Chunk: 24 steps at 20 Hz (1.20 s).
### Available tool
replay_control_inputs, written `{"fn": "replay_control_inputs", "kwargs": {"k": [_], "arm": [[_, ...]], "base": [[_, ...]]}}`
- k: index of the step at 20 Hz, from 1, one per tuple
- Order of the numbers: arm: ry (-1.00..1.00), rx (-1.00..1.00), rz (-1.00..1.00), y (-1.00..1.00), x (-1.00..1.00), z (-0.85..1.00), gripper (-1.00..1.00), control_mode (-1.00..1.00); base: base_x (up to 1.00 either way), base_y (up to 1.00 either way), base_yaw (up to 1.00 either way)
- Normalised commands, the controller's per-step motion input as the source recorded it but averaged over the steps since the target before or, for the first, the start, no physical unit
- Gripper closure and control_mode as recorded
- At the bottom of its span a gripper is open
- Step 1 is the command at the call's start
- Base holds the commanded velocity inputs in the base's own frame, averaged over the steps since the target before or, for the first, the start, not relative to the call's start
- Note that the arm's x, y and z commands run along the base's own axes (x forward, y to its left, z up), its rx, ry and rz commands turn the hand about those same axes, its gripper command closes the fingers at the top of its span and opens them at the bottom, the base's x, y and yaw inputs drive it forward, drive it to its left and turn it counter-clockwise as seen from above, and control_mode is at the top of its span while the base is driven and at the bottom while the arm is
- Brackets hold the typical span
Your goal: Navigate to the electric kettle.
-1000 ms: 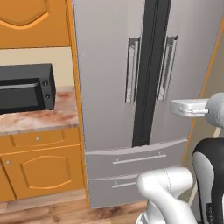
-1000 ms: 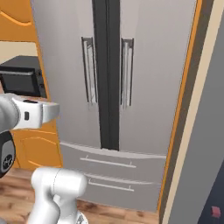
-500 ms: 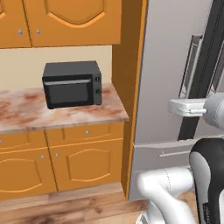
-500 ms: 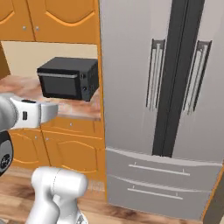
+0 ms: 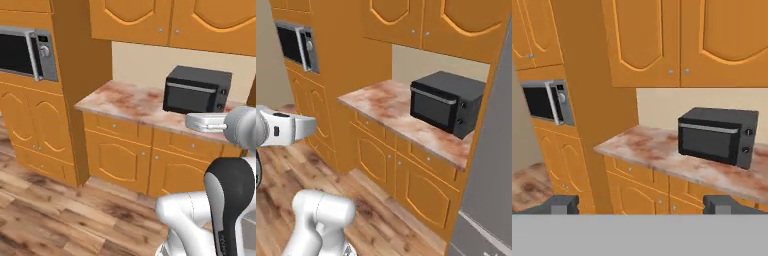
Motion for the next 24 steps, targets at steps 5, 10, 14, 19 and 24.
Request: {"fn": "replay_control_inputs", "kwargs": {"k": [5, 10, 14, 19, 24], "arm": [[0.00, 0.00, 0.00, 0.00, 0.00, 0.00, -1.00, 1.00], [0.00, 0.00, 0.00, 0.00, 0.00, 0.00, -1.00, 1.00], [0.00, 0.00, 0.00, 0.00, 0.00, 0.00, -1.00, 1.00], [0.00, 0.00, 0.00, 0.00, 0.00, 0.00, -1.00, 1.00], [0.00, 0.00, 0.00, 0.00, 0.00, 0.00, -1.00, 1.00]], "base": [[0.00, 0.00, 1.00], [0.00, 0.00, 1.00], [0.00, 0.00, 1.00], [0.00, 0.00, 1.00], [0.00, 0.00, 1.00]]}}
